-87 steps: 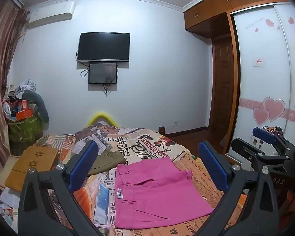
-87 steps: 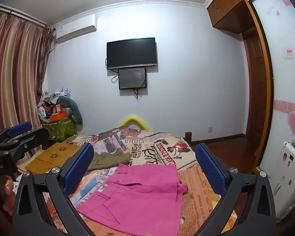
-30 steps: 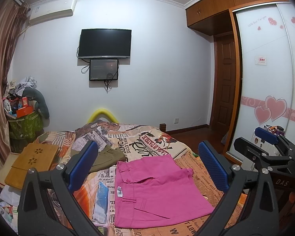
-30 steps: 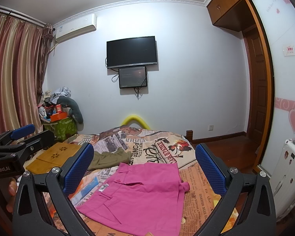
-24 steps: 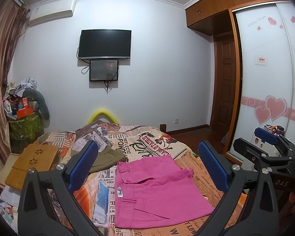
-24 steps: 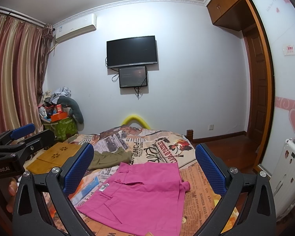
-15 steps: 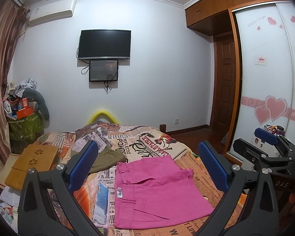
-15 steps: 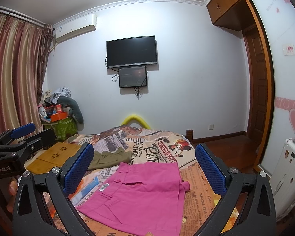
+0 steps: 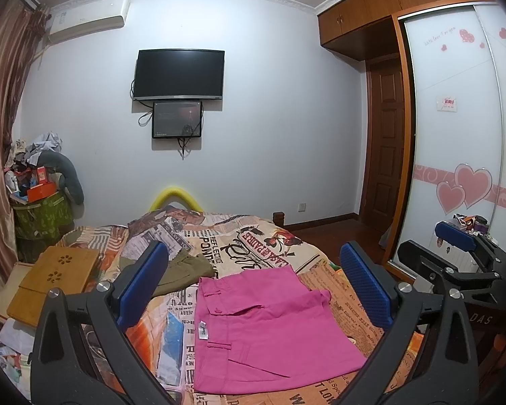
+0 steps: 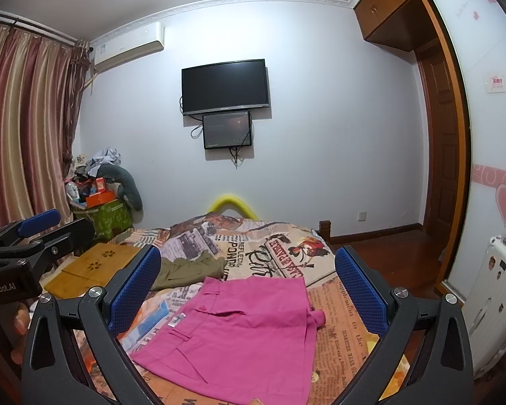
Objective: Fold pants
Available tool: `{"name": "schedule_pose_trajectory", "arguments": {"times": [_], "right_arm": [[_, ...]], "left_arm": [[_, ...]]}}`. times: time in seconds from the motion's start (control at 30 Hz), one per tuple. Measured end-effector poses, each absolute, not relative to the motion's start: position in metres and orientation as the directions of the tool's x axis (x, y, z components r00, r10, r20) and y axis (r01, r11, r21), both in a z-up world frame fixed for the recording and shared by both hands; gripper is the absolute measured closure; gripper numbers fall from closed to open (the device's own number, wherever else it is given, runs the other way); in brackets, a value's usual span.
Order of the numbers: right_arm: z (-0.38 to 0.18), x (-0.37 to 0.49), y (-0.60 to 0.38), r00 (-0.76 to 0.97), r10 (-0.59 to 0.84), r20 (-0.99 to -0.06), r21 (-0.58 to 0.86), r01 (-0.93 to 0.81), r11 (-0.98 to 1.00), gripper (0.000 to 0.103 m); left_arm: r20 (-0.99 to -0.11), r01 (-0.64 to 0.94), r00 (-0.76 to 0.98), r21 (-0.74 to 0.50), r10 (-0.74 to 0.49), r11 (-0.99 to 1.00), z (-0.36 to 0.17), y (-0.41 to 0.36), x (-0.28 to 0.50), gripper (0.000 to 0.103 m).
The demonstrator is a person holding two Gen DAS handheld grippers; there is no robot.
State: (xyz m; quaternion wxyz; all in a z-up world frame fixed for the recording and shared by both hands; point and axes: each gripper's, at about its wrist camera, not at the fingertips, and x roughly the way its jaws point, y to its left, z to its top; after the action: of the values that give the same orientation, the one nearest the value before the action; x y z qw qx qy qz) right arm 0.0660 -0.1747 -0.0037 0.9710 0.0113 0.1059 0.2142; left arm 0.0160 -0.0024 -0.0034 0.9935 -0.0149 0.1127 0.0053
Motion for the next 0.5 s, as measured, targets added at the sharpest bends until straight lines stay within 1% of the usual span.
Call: {"name": "schedule_pose_trajectory", "arguments": {"times": [0.17, 0.27, 0.33, 0.5], "right_arm": [[-0.01, 0.075, -0.174, 0.883, 0.414, -0.221, 0.074, -0.408, 0.91, 0.0], [-0.017, 0.084, -0.173, 0.883, 0.401, -0.244, 0.066, -0.397, 0.915, 0.0], [-0.026, 0.094, -0.173, 0.882, 0.386, -0.269, 0.061, -0.384, 0.921, 0.0], [-0.055, 0.127, -0.178, 0.871, 0.338, -0.355, 0.05, -0.343, 0.938, 0.0]], "left_arm": [[-0.252, -0.022, 0.968, -0.03, 0.014, 0.999, -0.011, -0.001, 0.03, 0.0], [-0.287, -0.027, 0.958, -0.039, 0.015, 0.999, -0.02, 0.003, 0.046, 0.0], [-0.317, -0.038, 0.948, -0.039, 0.023, 0.999, -0.029, 0.006, 0.059, 0.0], [-0.425, -0.067, 0.904, -0.023, 0.051, 0.997, -0.06, 0.019, 0.103, 0.0]]}}
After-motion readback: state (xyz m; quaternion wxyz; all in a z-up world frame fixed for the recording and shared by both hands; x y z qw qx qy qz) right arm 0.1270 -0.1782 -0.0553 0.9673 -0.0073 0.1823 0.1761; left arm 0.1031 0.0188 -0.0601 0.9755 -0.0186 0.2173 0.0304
